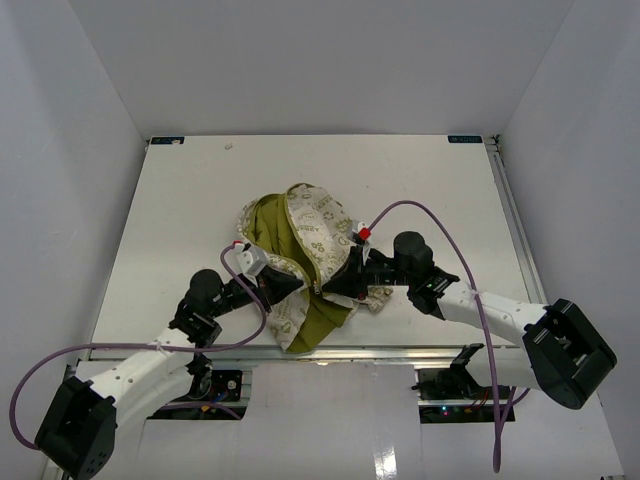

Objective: Zip up the jacket

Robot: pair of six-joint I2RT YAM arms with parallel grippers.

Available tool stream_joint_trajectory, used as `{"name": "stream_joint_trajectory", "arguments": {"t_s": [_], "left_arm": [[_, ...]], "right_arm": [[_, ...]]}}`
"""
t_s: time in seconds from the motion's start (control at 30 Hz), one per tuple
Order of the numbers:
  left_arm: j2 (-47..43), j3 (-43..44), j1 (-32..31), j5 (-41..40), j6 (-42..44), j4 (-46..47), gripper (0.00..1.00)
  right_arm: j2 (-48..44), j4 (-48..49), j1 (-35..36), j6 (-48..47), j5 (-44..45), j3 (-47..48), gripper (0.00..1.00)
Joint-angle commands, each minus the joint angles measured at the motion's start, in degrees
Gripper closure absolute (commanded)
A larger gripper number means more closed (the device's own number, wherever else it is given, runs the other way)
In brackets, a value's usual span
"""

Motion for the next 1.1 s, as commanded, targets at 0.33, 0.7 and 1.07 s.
{"name": "stream_joint_trajectory", "arguments": {"t_s": [0.33, 0.7, 1.07], "left_arm": [[-2.1, -1.3, 0.0, 4.5, 1.2, 4.8, 1.00], [-1.6, -1.1, 0.0, 6.4, 1.0, 5.3, 1.00], [-2.2, -1.4, -0.1, 6.6, 0.9, 5.3, 1.00]], "right_arm": [[1.9, 3.4, 0.0, 1.2, -5.8, 2.6, 0.92], [3.1, 3.7, -0.1, 1.0, -6.7, 2.4, 0.92], [3.0, 4.0, -0.1, 0.9, -6.7, 1.9, 0.92]]}}
